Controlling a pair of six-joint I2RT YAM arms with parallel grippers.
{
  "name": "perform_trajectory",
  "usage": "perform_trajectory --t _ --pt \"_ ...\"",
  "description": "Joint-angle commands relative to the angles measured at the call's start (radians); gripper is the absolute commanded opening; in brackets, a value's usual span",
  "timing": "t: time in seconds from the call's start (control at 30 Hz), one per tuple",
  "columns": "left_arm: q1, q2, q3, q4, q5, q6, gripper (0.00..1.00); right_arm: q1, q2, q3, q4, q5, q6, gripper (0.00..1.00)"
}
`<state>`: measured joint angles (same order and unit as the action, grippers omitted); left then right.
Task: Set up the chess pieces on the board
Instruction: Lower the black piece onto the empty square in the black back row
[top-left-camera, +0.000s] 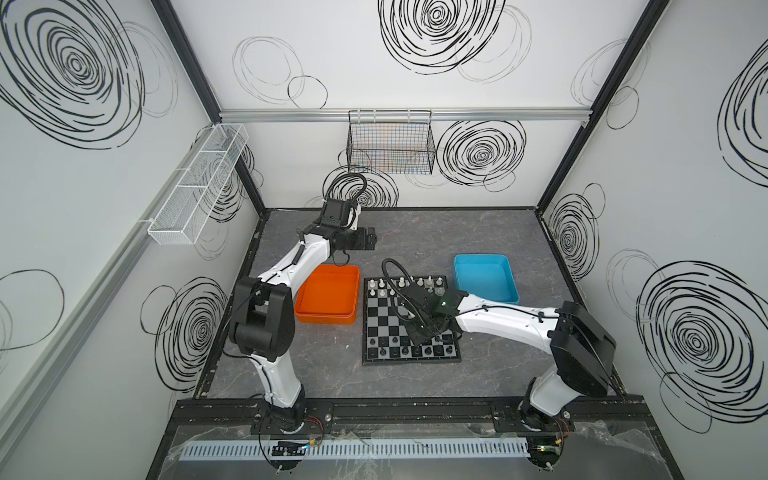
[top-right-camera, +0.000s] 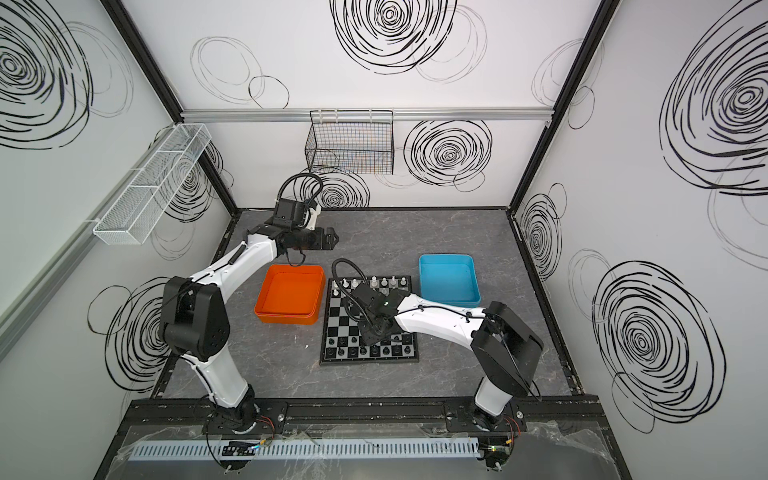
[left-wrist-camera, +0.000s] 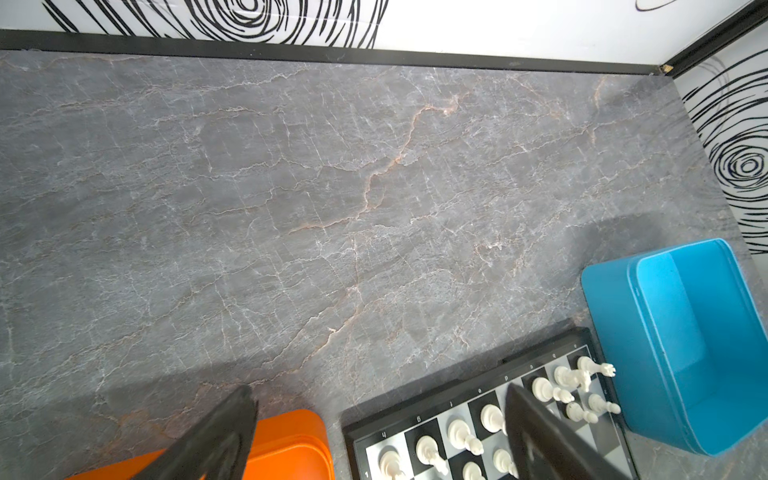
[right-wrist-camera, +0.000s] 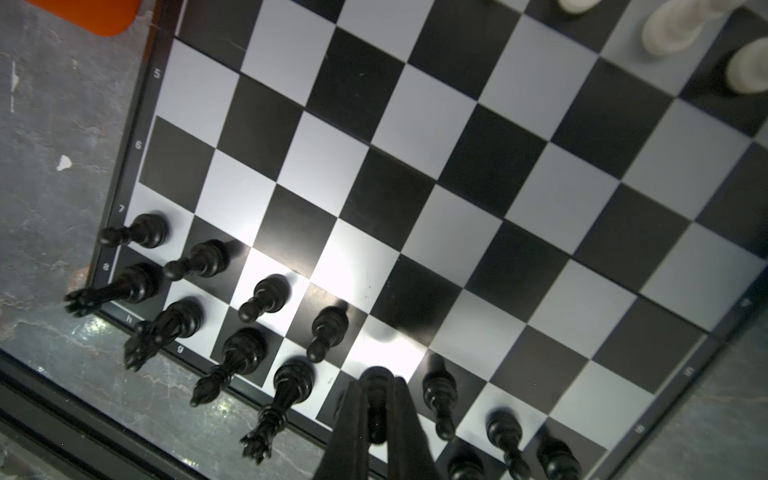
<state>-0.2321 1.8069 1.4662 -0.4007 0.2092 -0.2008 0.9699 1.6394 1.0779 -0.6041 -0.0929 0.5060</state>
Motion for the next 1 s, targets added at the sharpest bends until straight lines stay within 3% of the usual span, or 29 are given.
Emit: perform_trajectory --t 0.0,0.97 --pt "-0.001 -0.014 -0.007 0.026 0.013 -0.008 0.96 0.007 0.015 -0.011 0.021 0.021 0.023 0.09" --pt "-0.004 -0.007 -0.009 0.026 0.022 -0.014 0.96 0.012 0.059 -0.032 0.032 -0.013 0.025 0.12"
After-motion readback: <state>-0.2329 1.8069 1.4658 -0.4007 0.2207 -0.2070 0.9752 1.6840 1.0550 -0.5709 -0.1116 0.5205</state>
